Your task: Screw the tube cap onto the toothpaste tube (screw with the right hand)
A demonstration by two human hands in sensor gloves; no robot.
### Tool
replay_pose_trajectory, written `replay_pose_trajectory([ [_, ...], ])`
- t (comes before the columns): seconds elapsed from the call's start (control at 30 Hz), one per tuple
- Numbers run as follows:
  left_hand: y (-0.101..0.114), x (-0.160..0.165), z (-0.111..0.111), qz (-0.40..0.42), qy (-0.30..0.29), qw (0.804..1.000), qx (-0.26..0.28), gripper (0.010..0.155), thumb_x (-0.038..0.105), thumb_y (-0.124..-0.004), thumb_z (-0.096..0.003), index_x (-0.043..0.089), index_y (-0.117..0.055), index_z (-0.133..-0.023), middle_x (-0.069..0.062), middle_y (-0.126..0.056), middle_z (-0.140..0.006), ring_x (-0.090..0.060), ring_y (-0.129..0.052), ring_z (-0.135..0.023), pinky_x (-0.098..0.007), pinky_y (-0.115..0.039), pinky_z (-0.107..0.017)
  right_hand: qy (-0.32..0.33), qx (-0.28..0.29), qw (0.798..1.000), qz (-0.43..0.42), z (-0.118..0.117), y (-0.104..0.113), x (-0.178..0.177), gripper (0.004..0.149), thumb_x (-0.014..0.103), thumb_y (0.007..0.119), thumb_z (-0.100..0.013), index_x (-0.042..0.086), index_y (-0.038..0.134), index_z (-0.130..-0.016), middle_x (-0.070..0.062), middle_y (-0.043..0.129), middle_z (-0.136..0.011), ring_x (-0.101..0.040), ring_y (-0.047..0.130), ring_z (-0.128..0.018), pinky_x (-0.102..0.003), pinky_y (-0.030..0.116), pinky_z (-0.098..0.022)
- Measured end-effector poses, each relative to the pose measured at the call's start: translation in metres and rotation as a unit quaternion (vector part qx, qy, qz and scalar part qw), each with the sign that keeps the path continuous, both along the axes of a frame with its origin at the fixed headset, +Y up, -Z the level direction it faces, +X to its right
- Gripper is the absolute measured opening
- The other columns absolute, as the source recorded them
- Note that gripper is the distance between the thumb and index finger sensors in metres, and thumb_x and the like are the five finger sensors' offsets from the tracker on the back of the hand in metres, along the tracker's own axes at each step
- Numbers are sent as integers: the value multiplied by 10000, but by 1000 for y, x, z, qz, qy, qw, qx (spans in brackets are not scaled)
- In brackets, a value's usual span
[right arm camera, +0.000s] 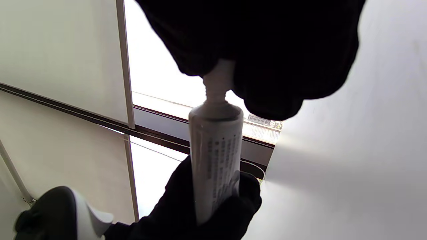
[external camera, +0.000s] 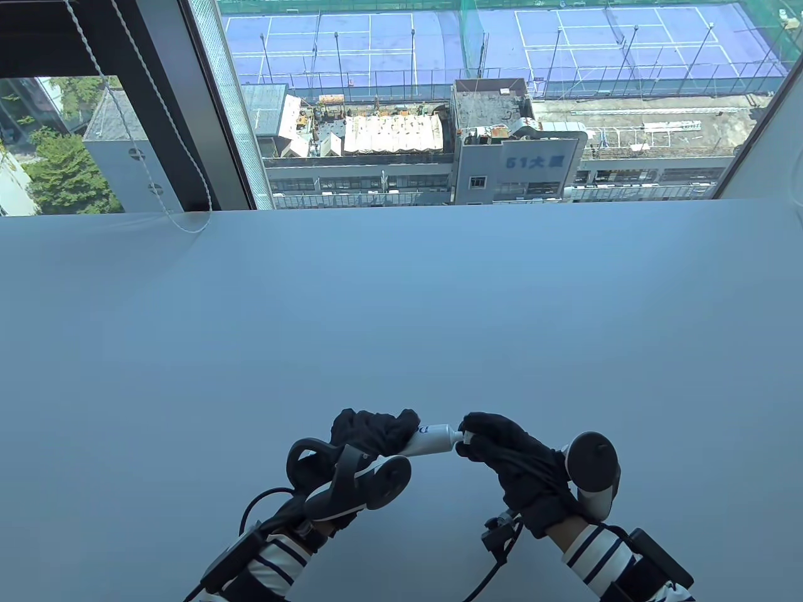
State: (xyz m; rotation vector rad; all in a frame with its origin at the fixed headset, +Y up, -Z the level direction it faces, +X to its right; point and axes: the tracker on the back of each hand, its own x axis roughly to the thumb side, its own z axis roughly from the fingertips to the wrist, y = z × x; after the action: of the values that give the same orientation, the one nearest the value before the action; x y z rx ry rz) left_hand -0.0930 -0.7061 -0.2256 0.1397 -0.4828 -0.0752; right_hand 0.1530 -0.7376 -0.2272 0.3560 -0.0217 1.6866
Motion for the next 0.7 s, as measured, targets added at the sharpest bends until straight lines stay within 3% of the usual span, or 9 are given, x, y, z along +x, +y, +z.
replay_pose_trajectory([
  [0.17, -3, -1, 2, -19, -22, 1000, -5, 721, 577, -768, -412, 347, -450, -1017, -89, -716, -949, -311, -812, -819, -527, -676, -682, 1, 21, 998, 53, 2, -1, -6, 374, 126, 780, -539, 9, 789, -894, -288, 879, -805, -388, 988, -611, -536, 836, -479],
  [0.33, -5, 0, 3, -32, -26, 999, 6, 748, 587, -769, -406, 357, -417, -1025, -81, -709, -949, -308, -793, -816, -522, -668, -678, 0, 37, 994, 106, 3, -3, -12, 366, 137, 705, -563, -42, 781, -873, -296, 917, -666, -318, 992, -449, -525, 849, -369],
  [0.6, -6, 1, 5, -33, -38, 999, 5, 750, 591, -766, -404, 361, -413, -1024, -74, -694, -961, -306, -789, -816, -515, -663, -682, 6, 40, 987, 154, 3, -7, -13, 424, 254, 585, -606, -56, 799, -801, -203, 914, -504, -281, 940, -309, -519, 804, -284],
  [0.7, -6, 2, 4, -32, -32, 999, 3, 752, 594, -764, -404, 356, -414, -1026, -80, -713, -946, -308, -795, -809, -515, -672, -670, 18, 17, 991, 129, 2, -13, -11, 490, 314, 533, -622, -55, 788, -819, -234, 913, -540, -331, 946, -351, -550, 787, -310],
])
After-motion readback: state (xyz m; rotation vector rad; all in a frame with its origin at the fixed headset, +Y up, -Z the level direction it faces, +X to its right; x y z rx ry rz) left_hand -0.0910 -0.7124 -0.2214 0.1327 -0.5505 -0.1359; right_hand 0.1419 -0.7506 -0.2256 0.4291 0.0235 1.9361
